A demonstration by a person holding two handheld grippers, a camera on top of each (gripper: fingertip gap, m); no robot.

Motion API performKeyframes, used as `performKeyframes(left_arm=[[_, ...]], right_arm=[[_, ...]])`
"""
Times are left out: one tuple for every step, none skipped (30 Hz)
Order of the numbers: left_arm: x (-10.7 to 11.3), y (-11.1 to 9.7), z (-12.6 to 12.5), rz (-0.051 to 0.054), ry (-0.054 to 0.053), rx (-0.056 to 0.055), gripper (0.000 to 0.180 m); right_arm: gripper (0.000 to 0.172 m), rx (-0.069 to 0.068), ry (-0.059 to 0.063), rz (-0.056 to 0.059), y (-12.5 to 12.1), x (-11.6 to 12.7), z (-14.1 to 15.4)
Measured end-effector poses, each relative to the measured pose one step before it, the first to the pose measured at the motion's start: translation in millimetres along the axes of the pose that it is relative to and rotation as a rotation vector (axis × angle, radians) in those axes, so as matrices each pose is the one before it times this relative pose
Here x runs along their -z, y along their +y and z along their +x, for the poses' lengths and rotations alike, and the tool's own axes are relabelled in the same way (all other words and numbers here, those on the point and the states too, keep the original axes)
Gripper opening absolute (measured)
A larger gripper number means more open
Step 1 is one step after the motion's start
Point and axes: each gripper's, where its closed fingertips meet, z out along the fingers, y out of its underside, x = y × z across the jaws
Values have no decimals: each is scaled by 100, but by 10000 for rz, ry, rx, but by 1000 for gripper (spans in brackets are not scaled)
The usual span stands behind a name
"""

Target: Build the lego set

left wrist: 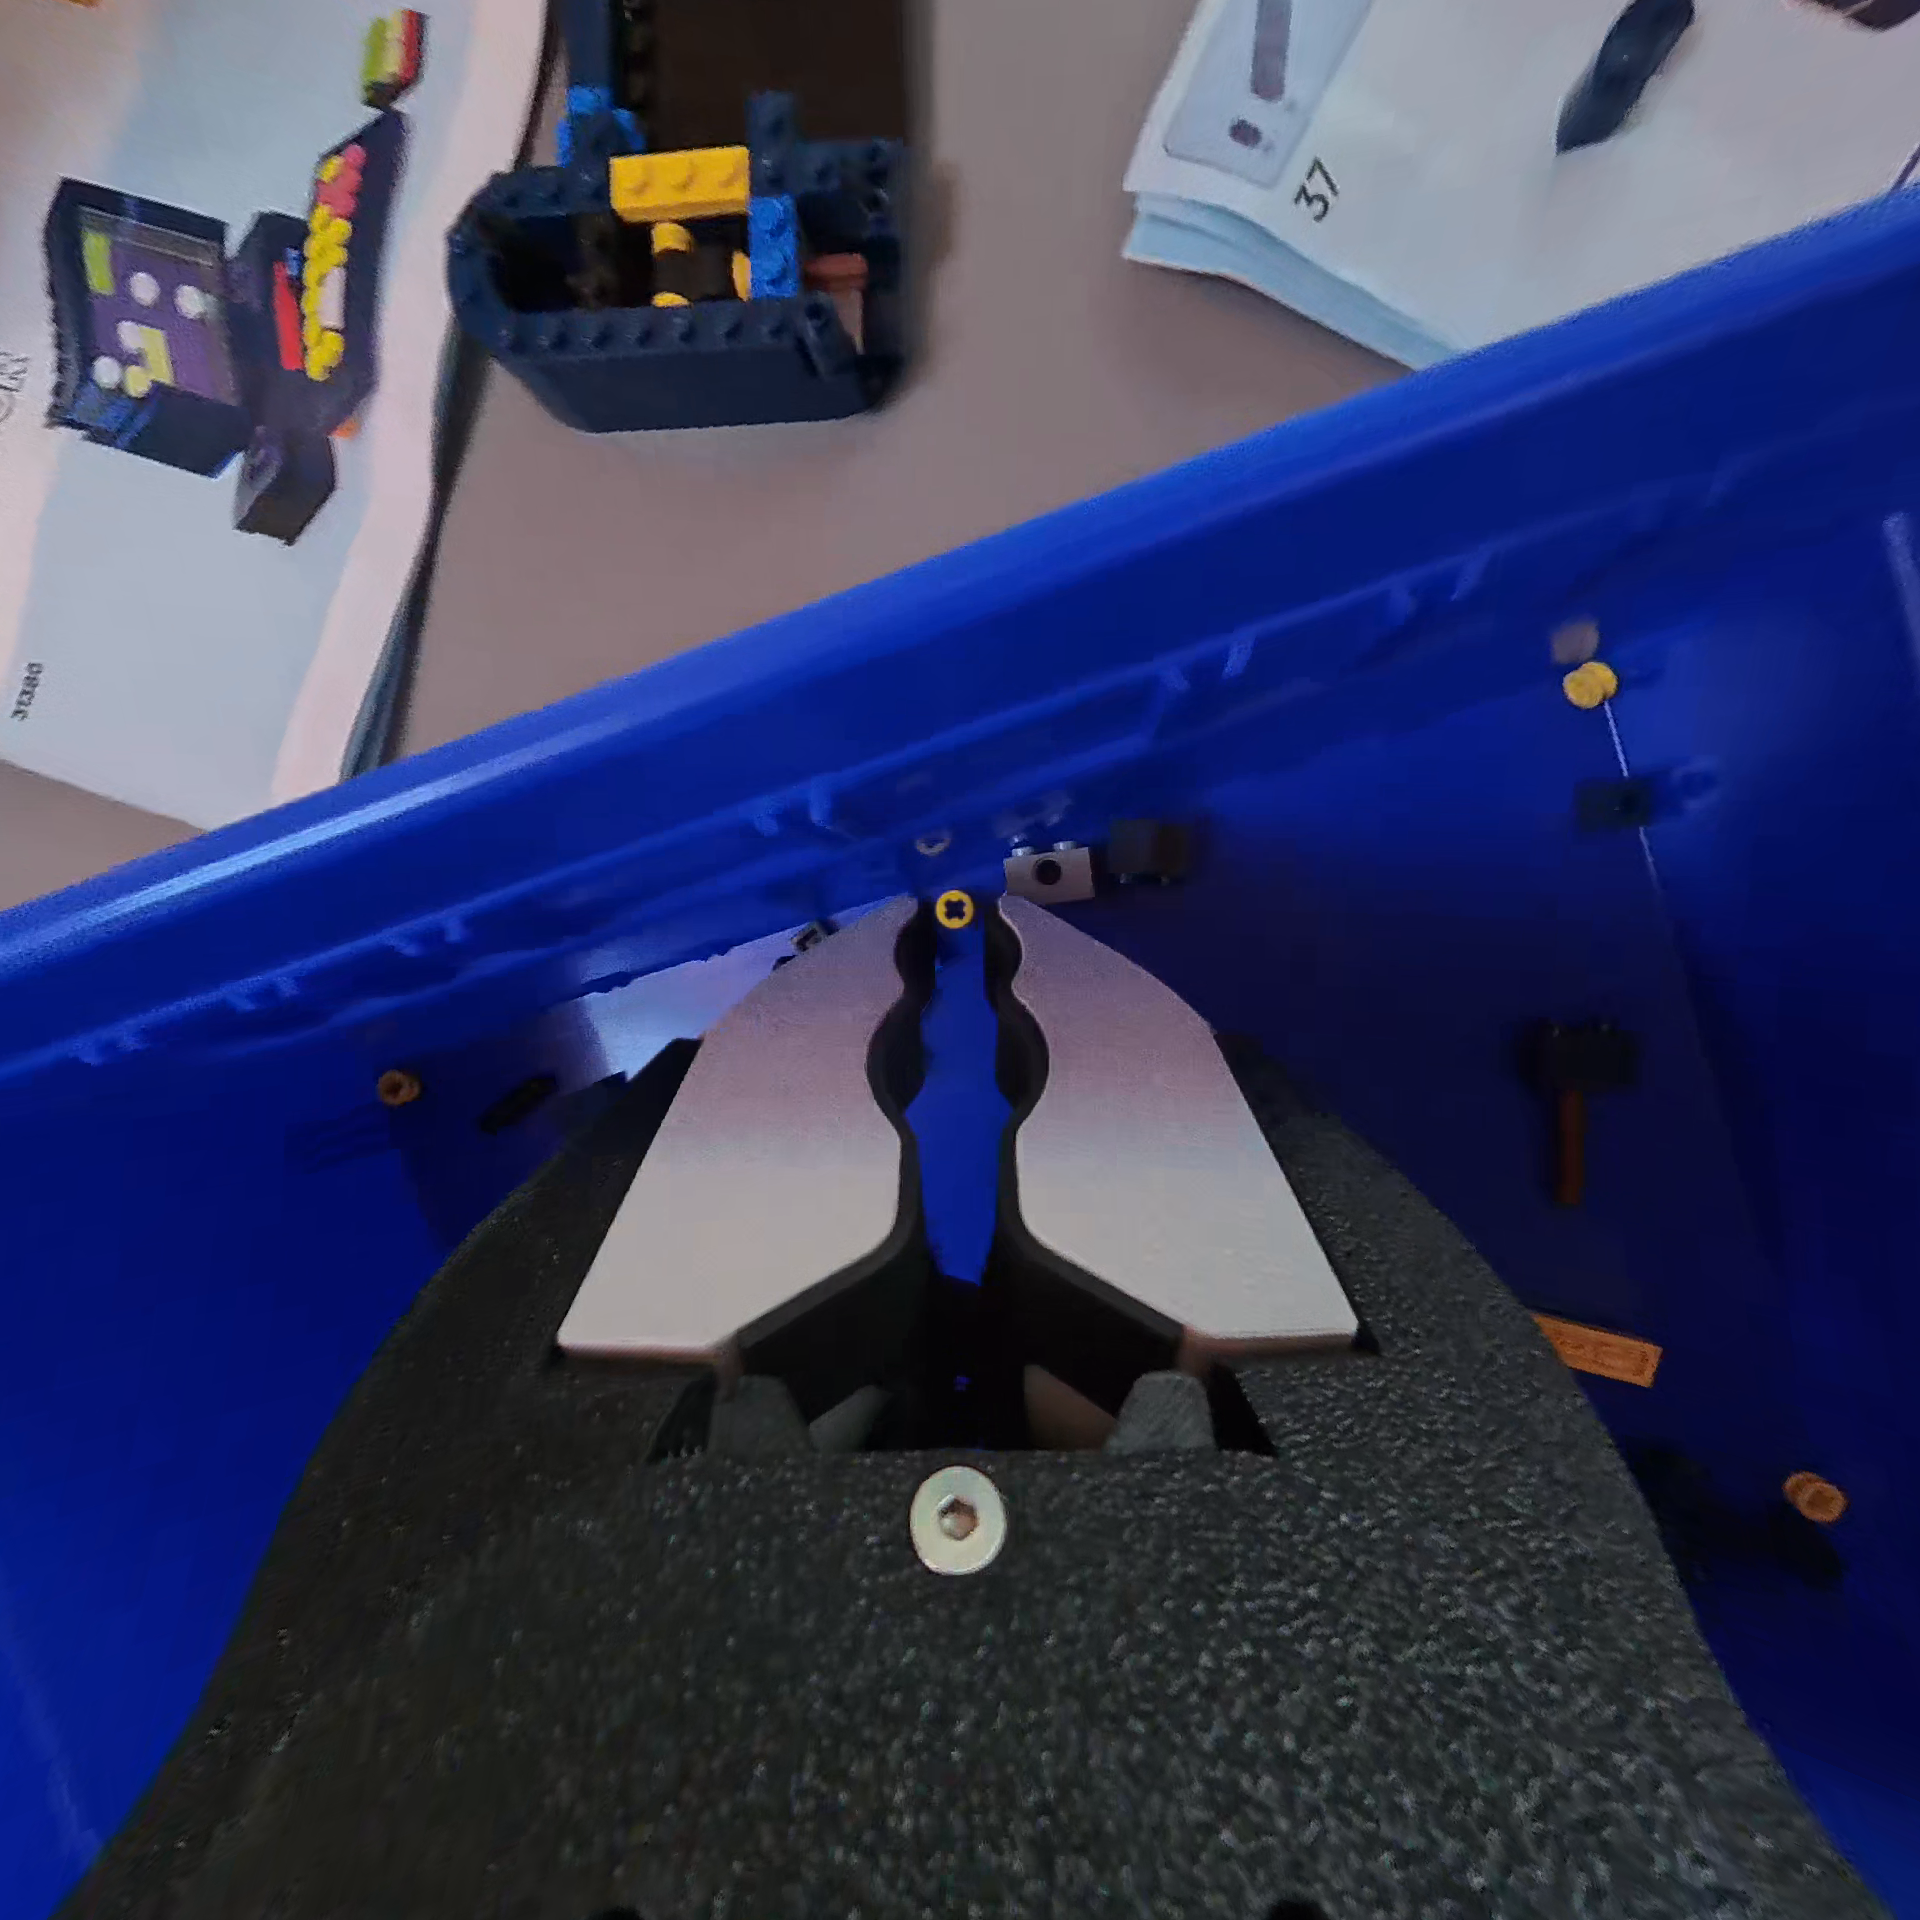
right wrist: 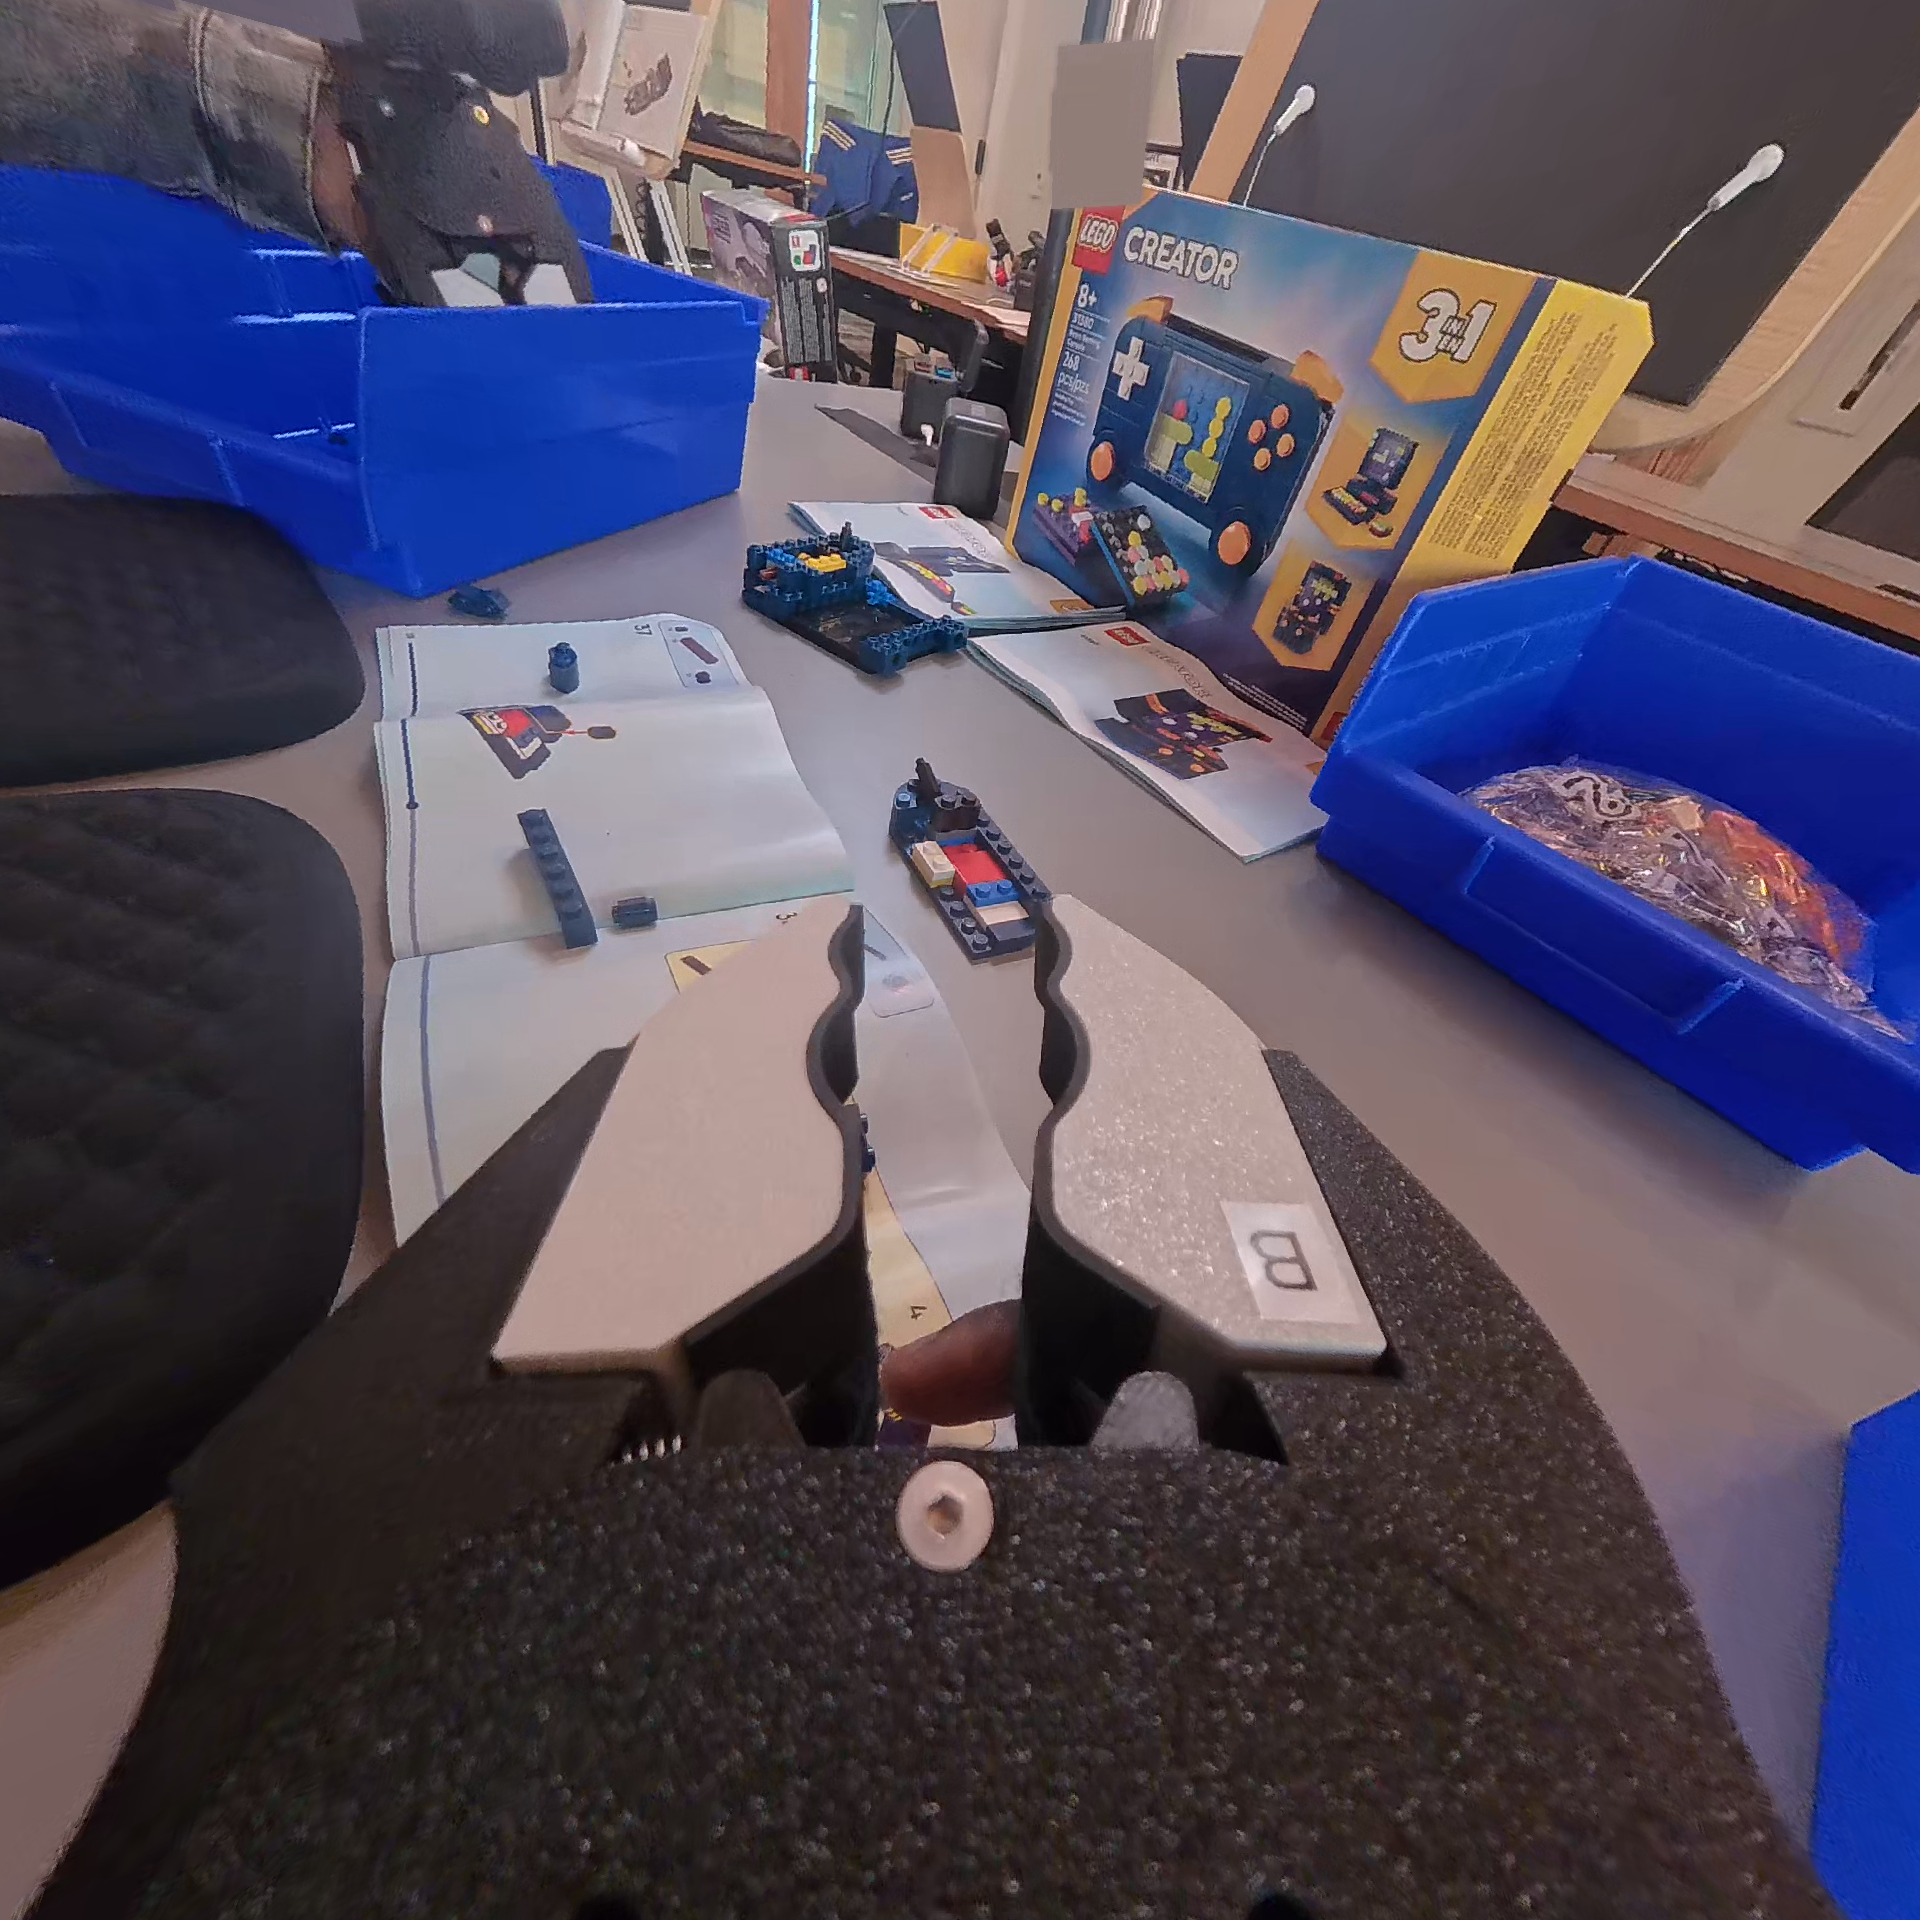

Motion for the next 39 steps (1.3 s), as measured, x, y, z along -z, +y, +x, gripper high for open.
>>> performKeyframes(left_arm=[[-262, 71, 191, -68, 108, 10, 9], [-223, 37, 9, -45, 24, 41, 10], [-159, 42, 4, -39, 24, -16, 9], [10, -97, -107, 64, -30, -28, 9], [-12, 75, -204, -57, -89, -23, 10], [-83, 225, -22, -139, 15, -30, 10], [-167, 327, 76, -186, 55, -24, 11], [-64, -171, 53, 134, 4, -9, 13], [-103, 42, 208, -37, 123, -21, 15], [-132, 133, 138, -133, 85, -1, 15], [-33, -223, -31, 122, -21, 75, 16], [-64, -37, 28, -7, 40, -2, 14], [-31, -15, 58, -6, 56, 6, 13], [-24, -2, 36, 3, 33, -2, 12], [-32, -38, 67, 42, 39, 2, 11], [-24, -25, 82, 37, 46, 1, 9], [-10, 3, 37, 6, 17, 30, 8], [4, 12, 2, -14, -2, 55, 8], [-7, 6, 1, -31, -10, 57, 8], [25, 26, -118, -48, -82, 53, 8], [123, 218, -192, -183, -165, 58, 7], [425, 301, -532, -229, -413, -16, 7], [867, -73, -753, 74, -615, -4, 7], [1304, -591, -869, 447, -697, 251, 7], [1621, -1128, -892, 769, -740, 585, 7], [1831, -1771, -749, 1133, -787, 833, 7], [1932, -2475, -183, 1533, -608, 936, 6], [1888, -3062, 738, 1874, -262, 940, 7], [1601, -3232, 1837, 1971, 209, 882, 7], [1100, -3007, 2505, 1911, 448, 959, 6], [491, -2373, 2684, 1749, 474, 1197, 6], [-15, -1306, 2885, 1462, 661, 1305, 6], [-443, 48, 2755, 897, 795, 1355, 6], [-737, 1235, 1960, 293, 599, 1372, 6], [-815, 1733, 1462, -36, 664, 1268, 6], [-816, 1765, 1044, -128, 694, 1132, 6], [-732, 1588, 333, -205, 434, 942, 6], [-554, 1150, -211, -87, 217, 624, 6], [-401, 899, -460, -71, 73, 492, 6]], right_arm=[[31, 29, 5, -18, 22, -3, -16], [31, 14, 3, -4, -8, 7, -4], [31, 7, -1, 6, -11, -2, -15], [31, 6, 6, 5, -14, 8, 15], [31, 6, 4, 4, -23, 21, 6], [31, 12, 0, 9, -23, 8, -8], [31, 19, 5, 2, -17, 4, -7], [31, 14, 9, -6, 6, 6, 12], [31, 6, -1, -4, -6, 6, -4], [31, 9, -1, -3, 0, -6, -6], [31, 17, 6, -8, -5, 0, 2], [31, 13, 6, -12, 12, 0, 7], [31, 12, -2, -18, 26, -6, -17], [31, 20, 2, -14, 10, -7, -5], [31, 17, 11, -11, 8, 1, 6], [31, 11, 10, -7, 7, 6, 10], [31, 6, 9, 4, -5, 9, 7], [31, 5, 12, 9, -19, 5, 22], [31, 1, 8, 11, -24, 5, 4], [31, 3, 3, 13, -25, 13, 0], [31, 4, 7, 22, -36, 7, 7], [31, -5, 6, 41, -75, 26, 6], [31, -17, 4, 60, -94, 42, -2], [31, -11, 2, 54, -81, 25, -4], [31, 6, -9, 39, -82, 1, -28], [31, 17, -33, 33, -78, -42, -88], [31, 21, -77, 55, -118, -83, -175], [31, 20, -90, 132, -275, -126, -220], [31, 41, -71, 245, -509, -187, -253], [30, 86, -32, 402, -887, -267, -306], [29, 119, 7, 663, -1452, -398, -417], [28, 162, -44, 880, -1890, -590, -677], [26, 257, -147, 900, -2031, -819, -998], [24, 358, -170, 820, -1936, -1013, -1141], [22, 340, -171, 694, -1728, -1189, -1160], [21, 253, -268, 557, -1431, -1243, -1227], [20, 180, -362, 427, -1105, -1208, -1213], [20, 105, -323, 329, -845, -1075, -991], [20, 24, -251, 311, -665, -873, -696]])
